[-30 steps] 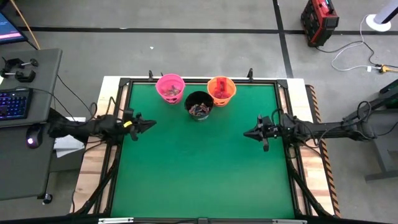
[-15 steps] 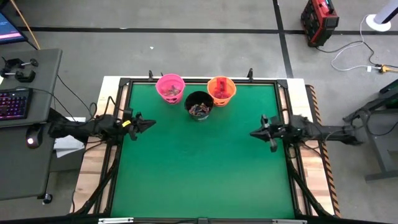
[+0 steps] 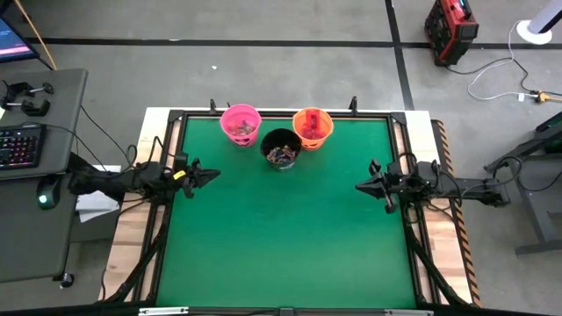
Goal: Sort candy by brand, put in halloween buckets
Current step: Return to Home Position
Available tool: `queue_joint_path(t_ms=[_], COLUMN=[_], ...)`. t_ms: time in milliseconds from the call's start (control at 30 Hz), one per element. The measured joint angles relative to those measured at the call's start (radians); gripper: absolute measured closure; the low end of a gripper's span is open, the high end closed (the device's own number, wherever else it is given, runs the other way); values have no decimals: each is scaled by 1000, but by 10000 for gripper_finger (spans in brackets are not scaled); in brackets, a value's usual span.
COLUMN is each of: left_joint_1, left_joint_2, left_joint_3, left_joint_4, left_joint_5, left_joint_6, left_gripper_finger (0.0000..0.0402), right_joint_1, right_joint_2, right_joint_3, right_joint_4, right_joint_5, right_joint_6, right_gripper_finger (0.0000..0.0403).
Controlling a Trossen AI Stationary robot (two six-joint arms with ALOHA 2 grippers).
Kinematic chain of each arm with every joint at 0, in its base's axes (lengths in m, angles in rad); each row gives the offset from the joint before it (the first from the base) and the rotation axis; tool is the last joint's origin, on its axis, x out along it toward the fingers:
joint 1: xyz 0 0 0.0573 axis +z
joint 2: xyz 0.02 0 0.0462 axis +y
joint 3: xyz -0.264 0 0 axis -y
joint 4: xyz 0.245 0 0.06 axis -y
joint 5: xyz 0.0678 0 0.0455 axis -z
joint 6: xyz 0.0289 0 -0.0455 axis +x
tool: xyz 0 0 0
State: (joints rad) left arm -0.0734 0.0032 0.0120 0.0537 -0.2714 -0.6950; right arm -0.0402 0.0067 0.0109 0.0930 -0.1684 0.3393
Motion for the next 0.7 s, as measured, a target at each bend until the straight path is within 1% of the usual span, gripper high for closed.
queue_joint_path(t_ms=[133, 267, 367, 500, 533, 600, 700], left_joint_1=[3, 46, 77, 68, 60, 44, 30], left_joint_2=[0, 0, 0, 0, 0, 0, 0], left_joint_3=[0, 0, 0, 0, 0, 0, 0], left_joint_4=[0, -3, -9, -13, -13, -15, -16], left_joint_5=[1, 4, 38, 71, 72, 77, 92], left_joint_6=[0, 9, 298, 613, 660, 685, 627], left_gripper_finger=[401, 401, 401, 401, 401, 401, 401], right_joint_1=[0, 0, 0, 0, 0, 0, 0], right_joint_2=[0, 0, 0, 0, 0, 0, 0], right_joint_3=[0, 0, 0, 0, 0, 0, 0], right_joint_4=[-8, -8, -8, -8, -8, -9, -11], right_joint_5=[0, 0, 0, 0, 0, 0, 0], right_joint_6=[0, 0, 0, 0, 0, 0, 0], right_gripper_finger=[402, 402, 402, 402, 402, 402, 402])
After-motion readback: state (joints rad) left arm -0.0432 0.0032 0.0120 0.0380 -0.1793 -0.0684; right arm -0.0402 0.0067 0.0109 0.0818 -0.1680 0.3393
